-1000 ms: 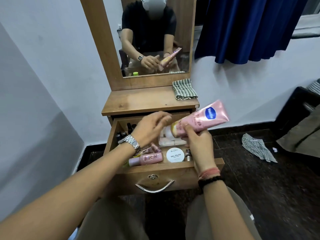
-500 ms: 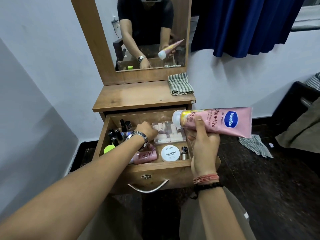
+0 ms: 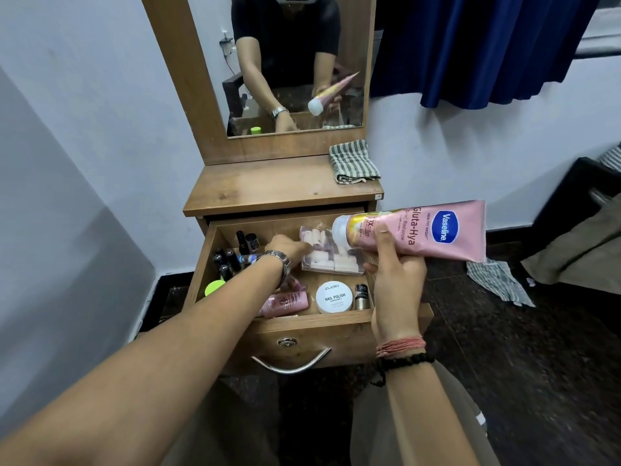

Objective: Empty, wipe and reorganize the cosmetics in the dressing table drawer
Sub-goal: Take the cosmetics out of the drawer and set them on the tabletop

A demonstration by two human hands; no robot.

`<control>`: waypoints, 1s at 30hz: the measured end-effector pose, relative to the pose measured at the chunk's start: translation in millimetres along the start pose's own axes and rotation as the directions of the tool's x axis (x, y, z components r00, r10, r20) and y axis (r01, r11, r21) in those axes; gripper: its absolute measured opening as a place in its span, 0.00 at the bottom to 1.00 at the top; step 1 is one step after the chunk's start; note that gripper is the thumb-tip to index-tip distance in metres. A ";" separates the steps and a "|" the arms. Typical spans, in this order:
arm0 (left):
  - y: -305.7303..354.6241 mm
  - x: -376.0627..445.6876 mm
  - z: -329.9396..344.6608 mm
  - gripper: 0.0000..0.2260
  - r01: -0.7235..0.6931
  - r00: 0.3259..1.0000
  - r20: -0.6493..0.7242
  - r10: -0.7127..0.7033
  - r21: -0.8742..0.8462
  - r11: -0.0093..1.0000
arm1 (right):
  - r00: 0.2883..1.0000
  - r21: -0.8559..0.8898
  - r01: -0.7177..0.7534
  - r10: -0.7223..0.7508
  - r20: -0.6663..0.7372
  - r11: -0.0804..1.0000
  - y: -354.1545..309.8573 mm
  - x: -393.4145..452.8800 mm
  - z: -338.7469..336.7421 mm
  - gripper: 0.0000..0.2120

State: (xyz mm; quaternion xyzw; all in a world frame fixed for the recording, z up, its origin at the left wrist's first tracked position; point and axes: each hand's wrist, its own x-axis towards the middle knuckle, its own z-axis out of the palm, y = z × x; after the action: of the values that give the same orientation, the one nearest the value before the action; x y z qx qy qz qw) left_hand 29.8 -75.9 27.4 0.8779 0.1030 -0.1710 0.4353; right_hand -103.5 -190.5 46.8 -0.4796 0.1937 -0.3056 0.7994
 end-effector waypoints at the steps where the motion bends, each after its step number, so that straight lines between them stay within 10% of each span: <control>1: 1.7 -1.4 0.0 0.17 0.002 1.000 0.015 -0.002 -0.033 0.999 | 1.000 -0.005 0.000 0.000 0.003 1.000 0.1 0.2 0.3 0.11; 7: 10.1 -8.2 -6.9 0.13 0.052 0.990 0.140 -0.021 -0.225 0.973 | 0.999 -0.005 0.029 -0.029 0.033 1.000 1.8 0.7 -0.6 0.09; 14: 9.6 -27.7 -49.6 0.13 -0.084 0.993 0.080 0.092 -0.099 0.992 | 0.996 -0.030 0.071 -0.069 0.051 0.997 2.9 -2.2 0.7 0.07; 30: 1.1 4.2 -175.6 0.06 -0.087 0.990 -0.143 0.019 -0.492 0.866 | 0.983 -0.274 0.137 -0.095 0.159 0.952 6.4 -10.0 5.7 0.03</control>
State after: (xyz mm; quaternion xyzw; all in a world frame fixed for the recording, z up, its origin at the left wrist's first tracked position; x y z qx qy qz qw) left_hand 71.0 64.0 125.4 0.7483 0.1482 -0.0677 0.6430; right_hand -105.5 -177.9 43.9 -0.6204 0.1489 -0.2859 0.7150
